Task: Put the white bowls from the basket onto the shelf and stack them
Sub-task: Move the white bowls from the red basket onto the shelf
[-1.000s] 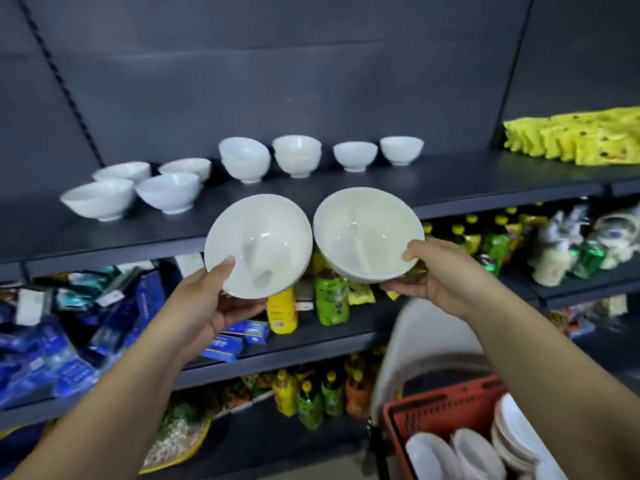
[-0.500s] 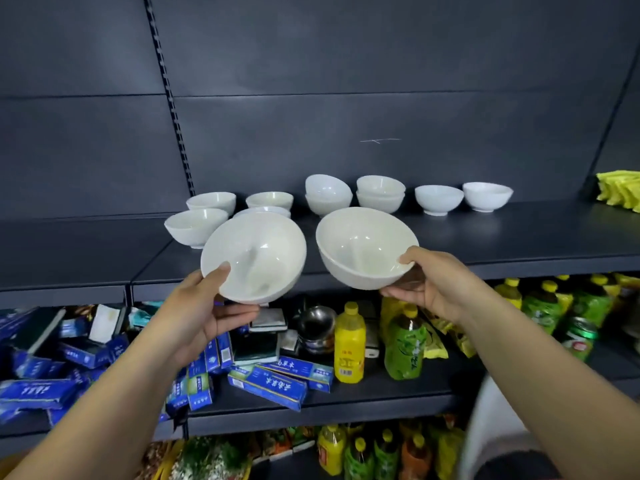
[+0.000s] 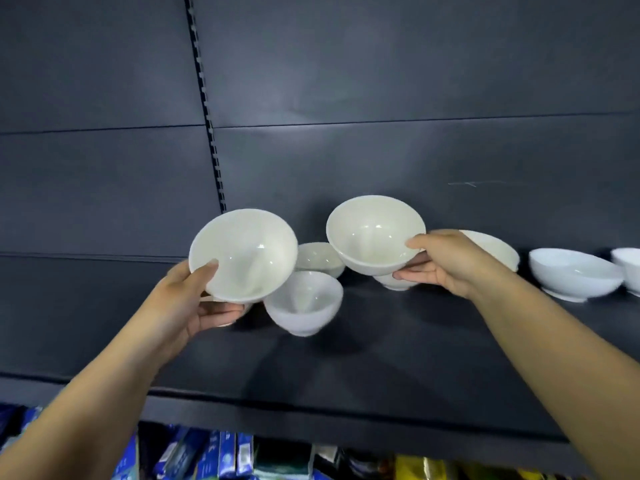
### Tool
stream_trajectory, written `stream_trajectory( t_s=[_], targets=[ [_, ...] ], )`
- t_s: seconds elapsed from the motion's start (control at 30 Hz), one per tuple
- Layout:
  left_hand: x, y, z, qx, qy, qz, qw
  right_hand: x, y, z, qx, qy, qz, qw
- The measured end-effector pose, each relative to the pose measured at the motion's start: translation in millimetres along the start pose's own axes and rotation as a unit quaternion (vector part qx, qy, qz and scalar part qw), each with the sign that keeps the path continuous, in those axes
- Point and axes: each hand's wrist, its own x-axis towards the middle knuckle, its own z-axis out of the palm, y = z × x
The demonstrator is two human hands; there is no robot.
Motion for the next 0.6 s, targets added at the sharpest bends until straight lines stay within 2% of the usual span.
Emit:
stream_trajectory(
  t_s=[0.13, 0.3, 0.43, 0.6],
  targets=[
    [43.3, -0.6, -30.4, -0.023, 0.056, -0.007, 0.998, 59.7, -10.2, 32.6, -0.033, -0.03, 0.03, 0.999],
    [94.0, -3.4, -66.0, -0.014, 0.064, -0.017, 0.998, 107.2, -7.7, 79.1, -0.088, -0.013, 0.031, 0.996],
    [128.3, -5.2, -82.0, -0.024, 0.033, -0.032, 0.999, 129.0, -0.8, 105.2, -0.111, 0.022, 0.05, 0.992],
    [165.2, -9.1, -97.5, 0.025, -0.03, -0.035, 0.999, 145.8, 7.9, 118.1, -0.17, 0.078, 0.076, 0.979]
  ],
)
